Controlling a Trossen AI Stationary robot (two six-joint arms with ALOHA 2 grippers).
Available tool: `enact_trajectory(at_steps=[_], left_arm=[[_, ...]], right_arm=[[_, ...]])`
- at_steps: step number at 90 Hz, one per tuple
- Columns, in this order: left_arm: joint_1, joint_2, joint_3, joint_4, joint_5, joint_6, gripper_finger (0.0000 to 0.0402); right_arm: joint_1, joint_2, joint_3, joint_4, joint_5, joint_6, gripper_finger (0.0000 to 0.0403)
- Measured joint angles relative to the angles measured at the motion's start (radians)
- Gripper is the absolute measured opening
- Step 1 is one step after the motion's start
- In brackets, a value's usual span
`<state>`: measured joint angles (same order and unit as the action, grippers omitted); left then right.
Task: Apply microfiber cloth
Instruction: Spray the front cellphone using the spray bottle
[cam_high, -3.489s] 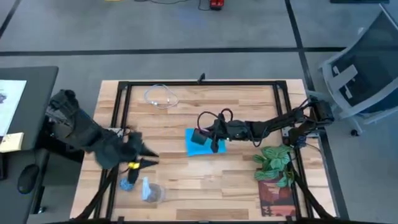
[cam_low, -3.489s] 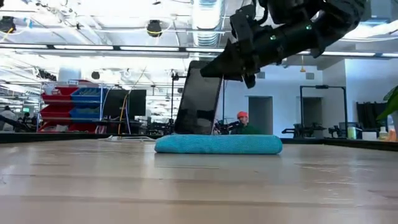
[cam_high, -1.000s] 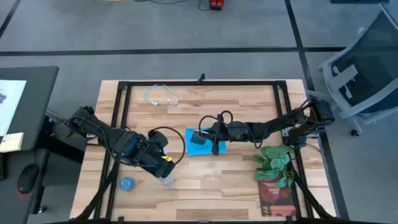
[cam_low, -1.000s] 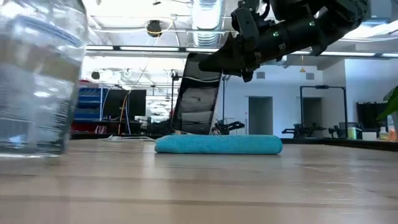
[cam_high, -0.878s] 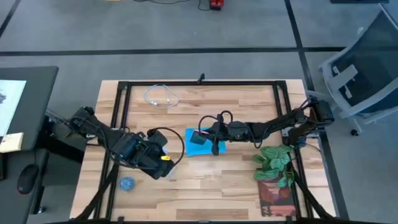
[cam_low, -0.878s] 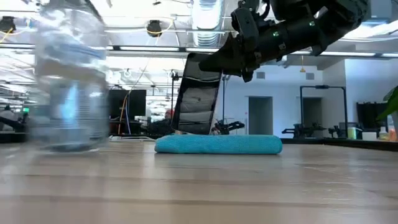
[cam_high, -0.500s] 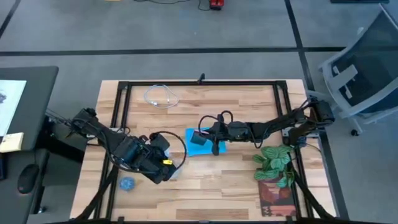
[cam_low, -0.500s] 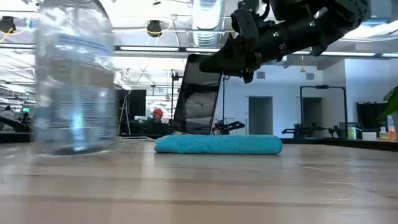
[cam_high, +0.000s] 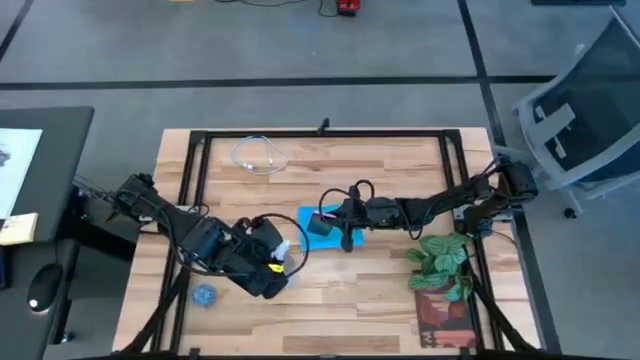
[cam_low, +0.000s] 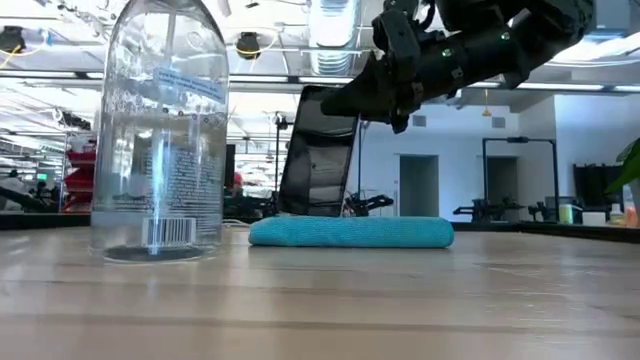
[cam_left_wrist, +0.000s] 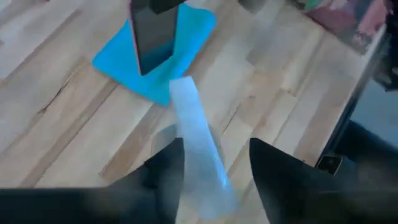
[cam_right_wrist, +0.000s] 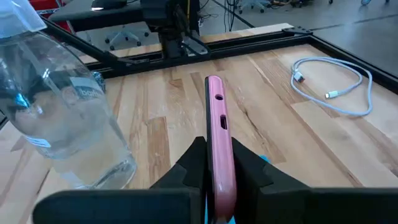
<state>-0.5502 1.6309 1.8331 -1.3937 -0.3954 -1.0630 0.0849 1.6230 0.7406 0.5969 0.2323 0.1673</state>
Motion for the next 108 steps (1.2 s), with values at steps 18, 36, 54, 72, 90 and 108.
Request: enact_trajectory(at_steps=[18, 36, 54, 72, 90, 108], left_arm=[[-0.031, -0.016, 0.091, -0.184, 0.087, 0.044, 0.0188], [-0.127, -0.070, -0.027, -0.148, 0.026, 0.087, 0.0186], [-0.199, -0.247, -0.290, 0.063, -0.032, 0.012, 0.0172], [-0.186, -0.438, -0.668, 0.321, -0.077, 0.123, 0.0163], [-0.145, -0.545, -0.930, 0.697, -0.102, 0.464, 0.0155], [-0.104, -0.570, -1.095, 0.966, -0.109, 0.646, 0.0153]], right_arm=[[0.000, 0.000, 0.000, -0.019, 0.000, 0.000, 0.0024], [0.006, 0.000, 0.000, -0.022, 0.000, 0.000, 0.0024], [0.013, 0.000, 0.000, -0.021, 0.000, 0.000, 0.0025], [0.014, 0.000, 0.000, -0.023, 0.000, 0.008, 0.0025], [0.014, 0.000, 0.000, -0.022, -0.002, 0.011, 0.0025], [0.014, 0.000, 0.000, -0.022, -0.003, 0.069, 0.0025]])
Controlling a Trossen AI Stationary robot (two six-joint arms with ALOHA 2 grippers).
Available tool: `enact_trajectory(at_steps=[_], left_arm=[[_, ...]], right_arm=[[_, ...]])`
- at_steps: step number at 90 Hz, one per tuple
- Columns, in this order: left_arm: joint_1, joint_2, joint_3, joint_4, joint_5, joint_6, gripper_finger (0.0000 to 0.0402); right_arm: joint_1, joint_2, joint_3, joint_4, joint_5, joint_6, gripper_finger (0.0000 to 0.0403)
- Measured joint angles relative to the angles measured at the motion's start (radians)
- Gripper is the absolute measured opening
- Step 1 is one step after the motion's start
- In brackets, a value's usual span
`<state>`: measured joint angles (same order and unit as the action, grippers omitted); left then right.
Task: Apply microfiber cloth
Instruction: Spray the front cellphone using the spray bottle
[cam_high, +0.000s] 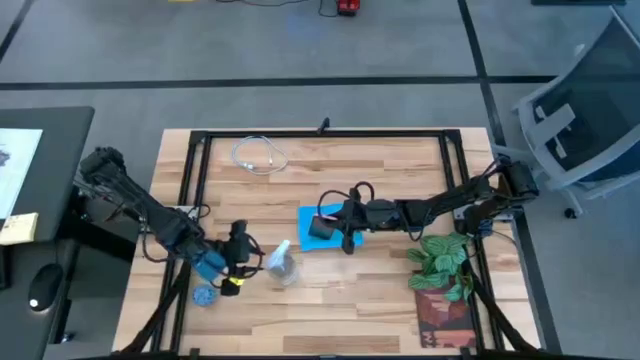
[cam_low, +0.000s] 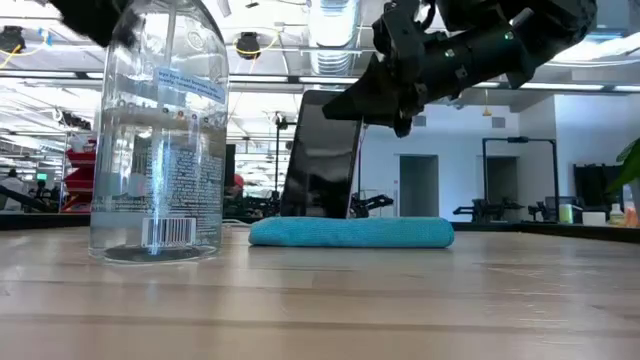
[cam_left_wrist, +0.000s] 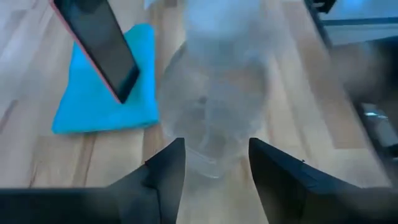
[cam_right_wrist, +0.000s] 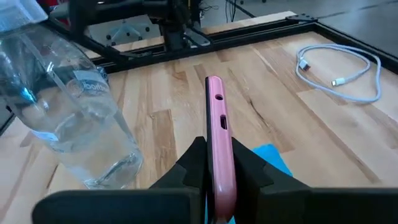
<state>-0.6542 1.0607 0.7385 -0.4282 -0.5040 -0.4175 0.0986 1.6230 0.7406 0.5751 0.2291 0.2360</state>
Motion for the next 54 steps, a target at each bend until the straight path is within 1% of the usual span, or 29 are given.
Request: enact_trajectory(at_steps=[8, 17, 29, 37, 44, 54], left_arm=[[0.003, -0.001, -0.044, 0.140, 0.007, 0.051, 0.0153], [0.001, 0.011, -0.073, 0.271, 0.060, 0.083, 0.0153], [-0.028, 0.034, -0.072, 0.391, 0.098, 0.093, 0.0153], [-0.045, 0.054, -0.072, 0.395, 0.098, 0.127, 0.0153], [-0.058, 0.054, -0.072, 0.371, 0.035, 0.114, 0.0152], [-0.082, 0.053, -0.071, 0.363, -0.152, 0.107, 0.0152]], right_arm=[[0.000, 0.000, 0.000, 0.000, 0.000, 0.003, 0.0025], [0.000, 0.000, 0.000, 0.005, 0.000, 0.026, 0.0025], [0.000, 0.000, 0.000, 0.005, 0.000, 0.047, 0.0025], [0.005, 0.000, 0.000, 0.006, 0.000, 0.053, 0.0025], [0.005, 0.000, 0.000, 0.008, 0.000, 0.055, 0.0025], [0.007, 0.000, 0.000, 0.007, 0.000, 0.055, 0.0025]])
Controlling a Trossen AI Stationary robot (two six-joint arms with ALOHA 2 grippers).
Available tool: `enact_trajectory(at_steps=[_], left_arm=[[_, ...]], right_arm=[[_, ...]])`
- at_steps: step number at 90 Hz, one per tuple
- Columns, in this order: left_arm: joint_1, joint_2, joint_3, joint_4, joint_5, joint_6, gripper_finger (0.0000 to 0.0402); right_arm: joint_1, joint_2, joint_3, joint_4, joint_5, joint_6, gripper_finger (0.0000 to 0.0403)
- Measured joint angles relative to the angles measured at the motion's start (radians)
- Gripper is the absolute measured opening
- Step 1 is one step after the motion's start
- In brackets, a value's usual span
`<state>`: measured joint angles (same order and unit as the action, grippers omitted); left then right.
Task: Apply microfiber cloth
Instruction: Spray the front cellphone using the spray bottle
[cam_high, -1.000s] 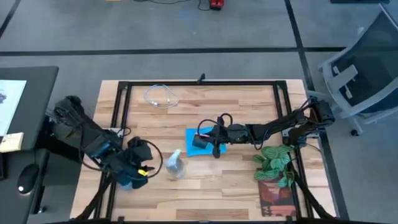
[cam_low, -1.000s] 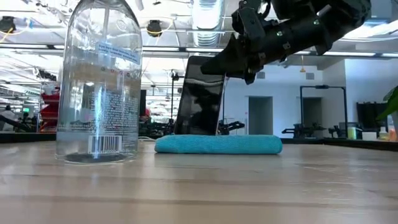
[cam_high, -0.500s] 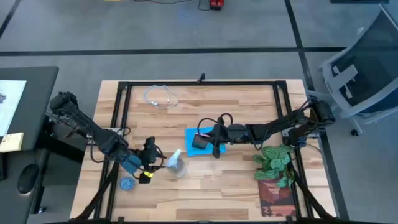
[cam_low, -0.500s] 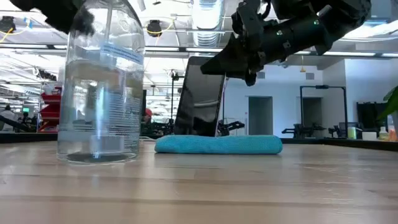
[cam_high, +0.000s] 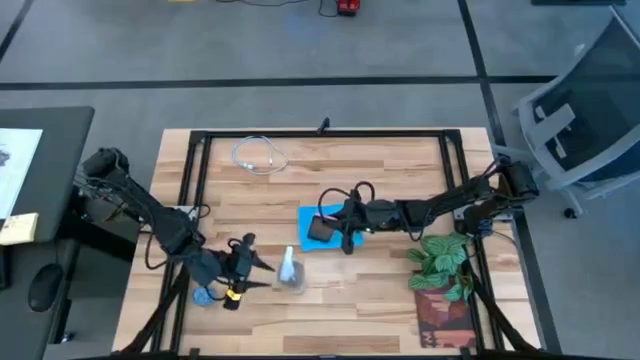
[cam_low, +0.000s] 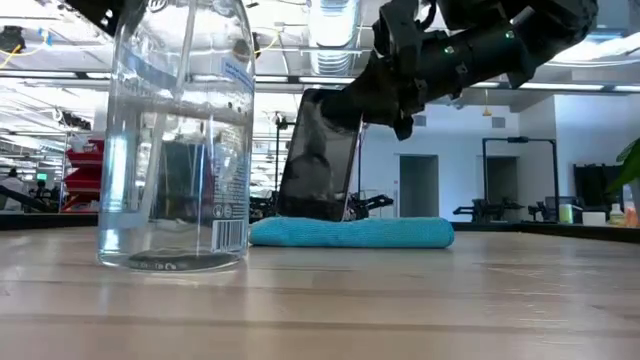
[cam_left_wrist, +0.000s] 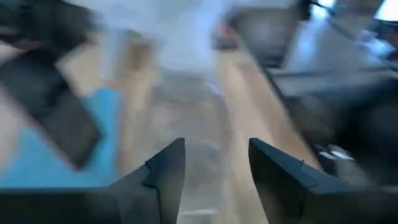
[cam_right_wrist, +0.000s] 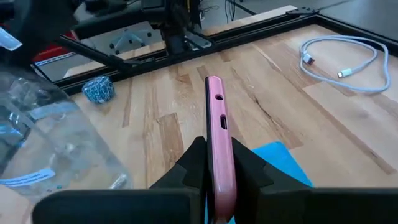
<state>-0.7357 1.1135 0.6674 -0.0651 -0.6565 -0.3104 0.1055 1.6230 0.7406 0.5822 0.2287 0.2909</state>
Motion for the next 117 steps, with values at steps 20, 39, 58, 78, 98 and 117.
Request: enact_trajectory(at_steps=[20, 39, 58, 78, 98, 117], left_arm=[[-0.010, 0.000, 0.000, 0.013, -0.106, 0.005, 0.0157], [0.013, 0.000, 0.000, 0.053, -0.082, 0.001, 0.0212], [0.072, 0.070, 0.000, 0.149, -0.027, 0.057, 0.0284], [0.101, 0.146, 0.001, 0.294, 0.001, 0.164, 0.0306], [0.119, 0.184, 0.003, 0.373, -0.003, 0.081, 0.0307], [0.107, 0.198, 0.065, 0.369, -0.040, 0.028, 0.0307]], right_arm=[[-0.001, 0.000, 0.039, -0.057, 0.022, 0.039, 0.0025], [-0.001, 0.000, 0.088, -0.161, 0.031, 0.018, 0.0025], [0.001, 0.000, 0.090, -0.164, 0.032, 0.018, 0.0025], [0.006, 0.000, 0.090, -0.167, 0.032, 0.016, 0.0025], [0.006, 0.000, 0.090, -0.170, 0.033, 0.021, 0.0025], [0.012, 0.000, 0.090, -0.169, 0.036, 0.026, 0.0025]])
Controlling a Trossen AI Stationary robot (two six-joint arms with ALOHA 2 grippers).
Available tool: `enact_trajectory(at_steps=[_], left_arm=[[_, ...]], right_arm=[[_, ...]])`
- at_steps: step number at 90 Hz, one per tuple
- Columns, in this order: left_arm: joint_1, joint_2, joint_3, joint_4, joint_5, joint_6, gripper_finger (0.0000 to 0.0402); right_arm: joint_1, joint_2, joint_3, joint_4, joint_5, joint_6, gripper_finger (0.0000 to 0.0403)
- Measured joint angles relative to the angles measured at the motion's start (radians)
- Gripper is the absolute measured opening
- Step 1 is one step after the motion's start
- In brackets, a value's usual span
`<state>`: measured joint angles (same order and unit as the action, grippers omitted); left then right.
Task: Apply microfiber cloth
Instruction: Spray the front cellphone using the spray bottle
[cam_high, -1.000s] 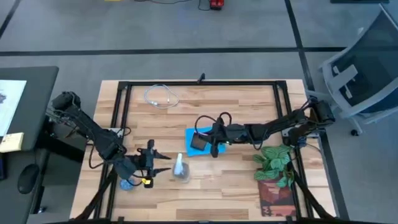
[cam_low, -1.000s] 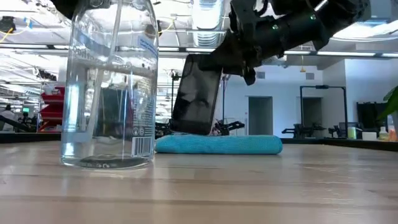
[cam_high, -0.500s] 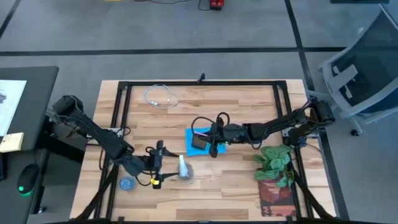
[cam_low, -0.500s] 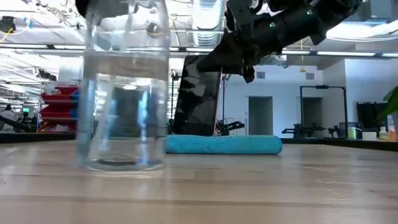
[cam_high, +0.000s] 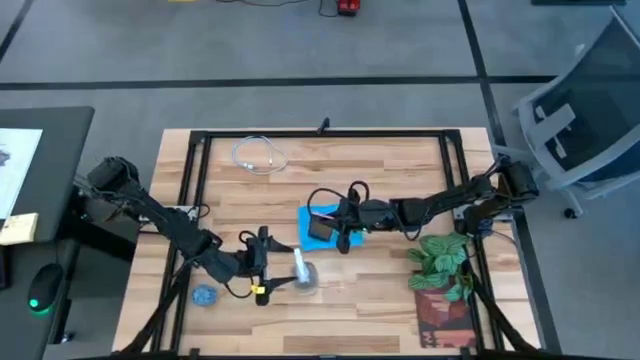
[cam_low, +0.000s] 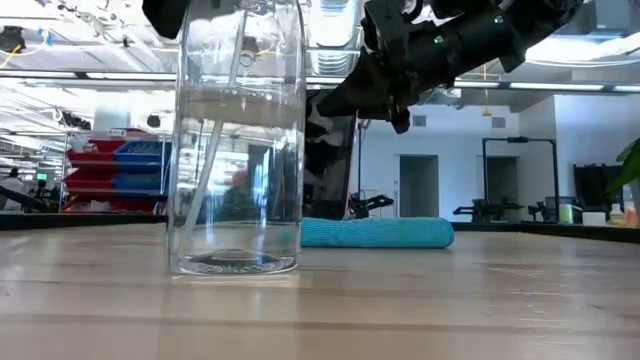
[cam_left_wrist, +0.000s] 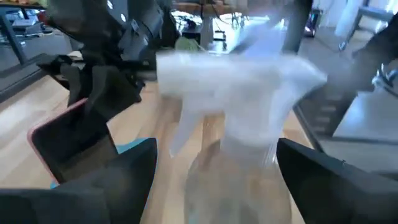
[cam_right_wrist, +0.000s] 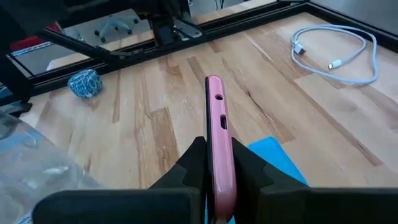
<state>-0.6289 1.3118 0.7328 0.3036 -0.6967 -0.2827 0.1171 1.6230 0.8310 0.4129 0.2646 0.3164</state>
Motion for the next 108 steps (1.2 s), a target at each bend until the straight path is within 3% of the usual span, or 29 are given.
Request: enact_trajectory(at_steps=[21, 63, 83, 108], left_arm=[[-0.008, 0.024, 0.037, 0.003, -0.064, -0.068, 0.0307], [-0.018, 0.326, 0.262, -0.014, -0.228, -0.097, 0.0307], [-0.019, 0.355, 0.346, -0.160, -0.225, -0.142, 0.0303], [-0.019, 0.354, 0.347, -0.173, -0.141, -0.130, 0.0291]], right_arm=[[0.001, 0.000, 0.000, 0.000, 0.000, -0.002, 0.0025], [0.020, 0.000, 0.000, 0.001, 0.031, 0.006, 0.0025], [0.045, 0.000, 0.000, -0.001, 0.097, 0.008, 0.0025], [0.052, -0.071, 0.030, -0.001, 0.100, -0.076, 0.0024]])
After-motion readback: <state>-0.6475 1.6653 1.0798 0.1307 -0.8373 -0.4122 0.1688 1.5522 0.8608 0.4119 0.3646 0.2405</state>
